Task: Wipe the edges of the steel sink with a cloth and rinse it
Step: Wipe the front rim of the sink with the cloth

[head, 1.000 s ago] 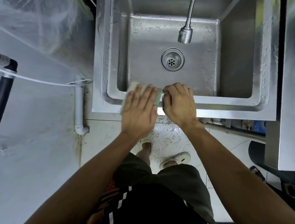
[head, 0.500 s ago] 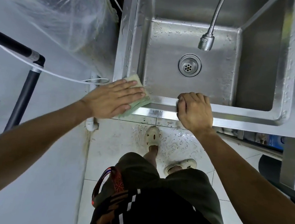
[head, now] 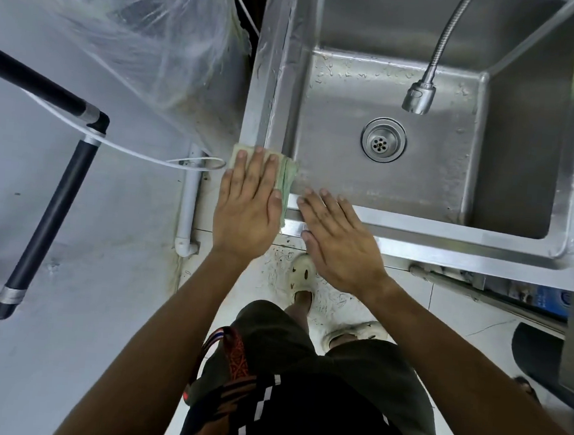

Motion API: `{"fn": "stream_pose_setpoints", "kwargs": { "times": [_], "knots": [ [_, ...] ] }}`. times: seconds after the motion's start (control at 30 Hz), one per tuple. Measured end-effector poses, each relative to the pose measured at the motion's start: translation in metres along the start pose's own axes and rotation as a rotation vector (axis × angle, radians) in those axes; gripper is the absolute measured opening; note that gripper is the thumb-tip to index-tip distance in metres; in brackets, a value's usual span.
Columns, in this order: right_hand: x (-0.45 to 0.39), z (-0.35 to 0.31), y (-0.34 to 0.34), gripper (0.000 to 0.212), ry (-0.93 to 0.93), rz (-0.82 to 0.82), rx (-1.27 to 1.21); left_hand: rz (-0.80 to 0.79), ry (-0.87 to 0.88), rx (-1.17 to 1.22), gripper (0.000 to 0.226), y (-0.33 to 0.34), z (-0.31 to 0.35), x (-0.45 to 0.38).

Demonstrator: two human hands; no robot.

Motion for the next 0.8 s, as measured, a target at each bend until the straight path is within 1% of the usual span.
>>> {"fn": "stream_pose_setpoints", "kwargs": {
  "times": [0.07,0.13,0.2,0.27,0.33,0.43,0.5,0.57,0.63,0.67,0.73,0.8],
  "knots": [
    [0.000,0.009,0.000,0.061,0.005,0.010,0.003,-0.007,0.023,0.001,0.060,-0.003,-0.006,-0.029],
    [0.001,0.013,0.001,0.061,0.006,0.002,0.002,-0.032,0.009,0.035,0.060,-0.008,-0.012,-0.061],
    [0.001,0.009,0.002,0.060,-0.017,-0.003,0.013,-0.047,0.001,0.055,0.060,-0.010,-0.011,-0.075],
    [0.001,0.008,-0.001,0.058,-0.023,0.017,-0.027,-0.043,-0.002,0.059,0.060,-0.008,-0.010,-0.059],
    [0.001,0.012,-0.006,0.056,0.000,0.056,-0.138,-0.022,0.027,0.045,0.060,-0.002,-0.009,-0.021],
    [0.001,0.026,-0.016,0.054,0.099,0.097,-0.296,-0.045,0.020,0.053,0.059,0.009,-0.008,0.027],
    [0.004,0.039,-0.021,0.054,0.183,0.114,-0.273,-0.068,0.010,0.042,0.059,0.013,0.004,0.035],
    [0.011,0.060,-0.023,0.055,0.327,0.114,-0.261,-0.076,0.090,0.039,0.060,0.019,0.037,0.034],
    [0.022,0.086,-0.025,0.054,0.501,0.151,-0.318,-0.088,0.201,0.055,0.058,0.030,0.082,0.033],
    [0.027,0.096,-0.026,0.053,0.559,0.167,-0.357,-0.096,0.231,0.058,0.058,0.035,0.102,0.034],
    [0.032,0.102,-0.025,0.051,0.566,0.151,-0.404,-0.098,0.265,0.065,0.057,0.039,0.119,0.035],
    [0.029,0.094,-0.024,0.050,0.461,0.099,-0.353,-0.114,0.312,0.053,0.058,0.037,0.106,0.035]
  ]
}}
Point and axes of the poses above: each hand's wrist, its own x-axis away from the middle knuckle, its own y-axis out of the palm, z = x × y, the point moved 8 cm from there along -x, towards the middle knuckle, and after that the axes turned 2 degrees about x, right-handed, at the moved point
